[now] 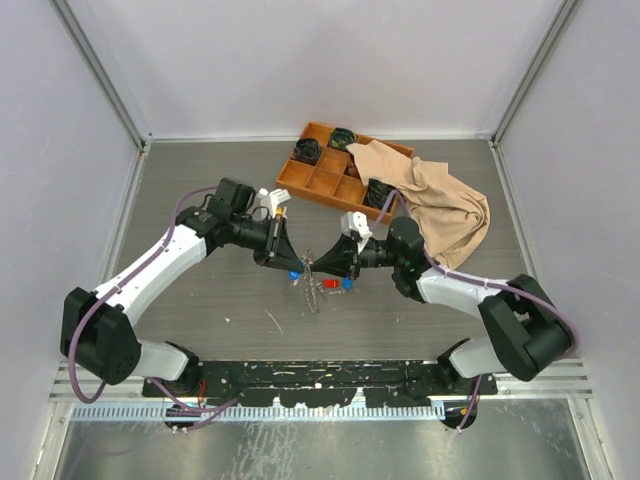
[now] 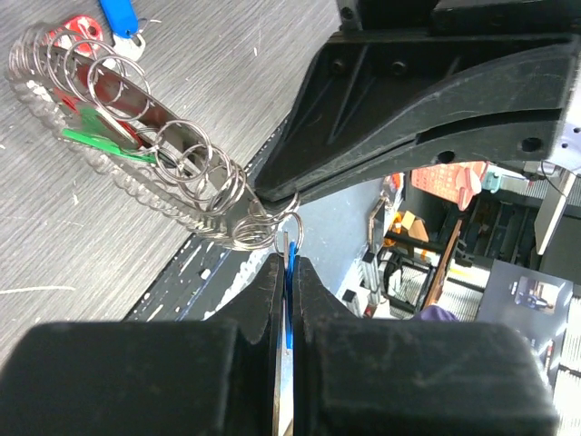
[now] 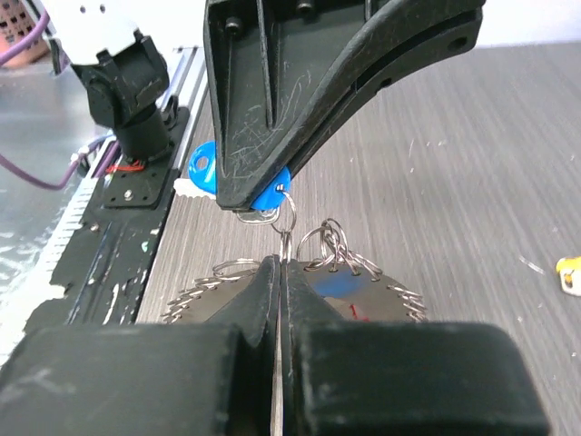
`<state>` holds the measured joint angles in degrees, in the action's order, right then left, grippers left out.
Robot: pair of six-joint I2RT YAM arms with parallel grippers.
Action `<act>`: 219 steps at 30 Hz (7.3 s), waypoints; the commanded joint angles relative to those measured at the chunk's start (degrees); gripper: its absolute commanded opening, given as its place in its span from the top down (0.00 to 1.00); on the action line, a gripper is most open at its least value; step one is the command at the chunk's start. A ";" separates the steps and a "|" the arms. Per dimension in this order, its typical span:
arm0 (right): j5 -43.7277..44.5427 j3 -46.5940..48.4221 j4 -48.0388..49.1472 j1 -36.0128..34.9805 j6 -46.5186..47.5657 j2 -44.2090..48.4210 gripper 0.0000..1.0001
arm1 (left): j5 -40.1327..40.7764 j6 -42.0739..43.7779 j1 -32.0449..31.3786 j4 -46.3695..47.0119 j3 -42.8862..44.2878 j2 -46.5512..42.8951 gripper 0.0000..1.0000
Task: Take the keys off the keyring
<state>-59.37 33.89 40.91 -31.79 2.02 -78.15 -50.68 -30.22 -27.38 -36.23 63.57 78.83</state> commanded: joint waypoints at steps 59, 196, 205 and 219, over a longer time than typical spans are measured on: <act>-8.38 35.41 -67.02 6.56 45.74 -2.65 0.34 | 4.00 6.65 1.41 -14.40 15.19 -3.44 1.00; -3.76 24.45 -32.72 4.48 5.19 1.10 0.99 | 19.58 -20.33 -5.32 20.70 -4.57 -13.41 1.00; -2.01 21.03 -24.29 5.31 -1.09 1.50 0.99 | 20.99 -26.82 -4.19 26.42 -9.39 -13.18 1.00; 6.01 7.19 4.87 5.34 -13.84 1.50 0.99 | 20.22 -34.28 -2.92 33.45 -13.19 -12.25 1.00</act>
<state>-57.39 45.71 25.82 -26.83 -4.36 -78.85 -29.74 -62.13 -31.24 -8.32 50.72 67.20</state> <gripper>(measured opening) 0.037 0.023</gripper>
